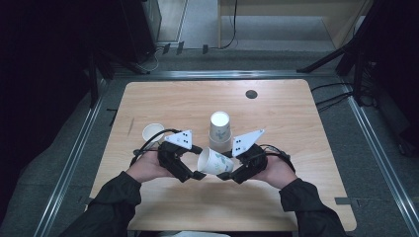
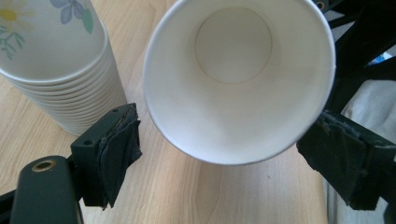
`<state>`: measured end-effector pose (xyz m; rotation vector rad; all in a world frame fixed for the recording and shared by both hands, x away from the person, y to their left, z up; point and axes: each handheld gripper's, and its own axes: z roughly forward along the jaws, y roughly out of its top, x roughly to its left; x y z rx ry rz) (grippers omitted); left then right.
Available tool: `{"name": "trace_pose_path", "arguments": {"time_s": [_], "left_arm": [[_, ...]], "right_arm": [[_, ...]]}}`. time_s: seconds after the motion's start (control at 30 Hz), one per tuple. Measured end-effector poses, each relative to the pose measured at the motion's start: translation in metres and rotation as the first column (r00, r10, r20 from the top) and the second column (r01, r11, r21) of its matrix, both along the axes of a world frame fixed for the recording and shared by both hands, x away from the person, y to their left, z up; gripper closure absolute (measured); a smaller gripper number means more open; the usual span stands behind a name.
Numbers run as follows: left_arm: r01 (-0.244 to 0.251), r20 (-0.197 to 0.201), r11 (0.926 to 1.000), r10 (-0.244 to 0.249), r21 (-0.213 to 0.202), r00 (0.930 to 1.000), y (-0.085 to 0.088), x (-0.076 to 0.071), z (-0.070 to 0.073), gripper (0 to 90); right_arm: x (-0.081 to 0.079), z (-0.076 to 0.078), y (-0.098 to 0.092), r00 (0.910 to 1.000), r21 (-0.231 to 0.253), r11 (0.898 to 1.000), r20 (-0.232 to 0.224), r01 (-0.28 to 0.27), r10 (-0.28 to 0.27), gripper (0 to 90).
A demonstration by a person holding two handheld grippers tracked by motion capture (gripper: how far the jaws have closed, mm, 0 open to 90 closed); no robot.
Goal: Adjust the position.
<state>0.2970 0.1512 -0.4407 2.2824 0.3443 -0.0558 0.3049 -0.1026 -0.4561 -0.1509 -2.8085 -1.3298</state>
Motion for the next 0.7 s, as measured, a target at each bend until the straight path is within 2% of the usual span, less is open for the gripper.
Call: {"name": "trace_pose_path", "arguments": {"time_s": [0.2, 0.5, 0.63, 0.67, 0.7], "left_arm": [[-0.04, -0.019, 0.9965, 0.039, -0.073, 0.9991, 0.01, -0.002, 0.005, 13.4], [-0.072, -0.028, 0.9886, 0.069, -0.132, 0.9972, 0.014, -0.005, 0.007, 12.7], [-0.091, -0.031, 0.9795, 0.087, -0.18, 0.9957, 0.014, -0.008, 0.009, 12.7], [-0.091, -0.031, 0.9795, 0.087, -0.18, 0.9957, 0.014, -0.008, 0.009, 12.7], [-0.092, -0.038, 0.975, 0.086, -0.202, 0.9956, 0.014, -0.009, 0.01, 12.8]], "right_arm": [[0.004, 0.007, -0.001, 0.9998, 0.047, 0.999, -0.02, 0.0, 0.001, 34.2], [0.008, 0.012, 0.001, 0.9988, 0.1, 0.995, -0.044, -0.016, 0.02, 34.2], [0.007, 0.013, 0.004, 0.9981, 0.108, 0.994, -0.052, -0.027, 0.032, 34.2], [0.007, 0.013, 0.005, 0.9979, 0.109, 0.994, -0.054, -0.029, 0.035, 34.2], [0.007, 0.013, 0.006, 0.9977, 0.113, 0.993, -0.054, -0.034, 0.04, 34.2]]}}
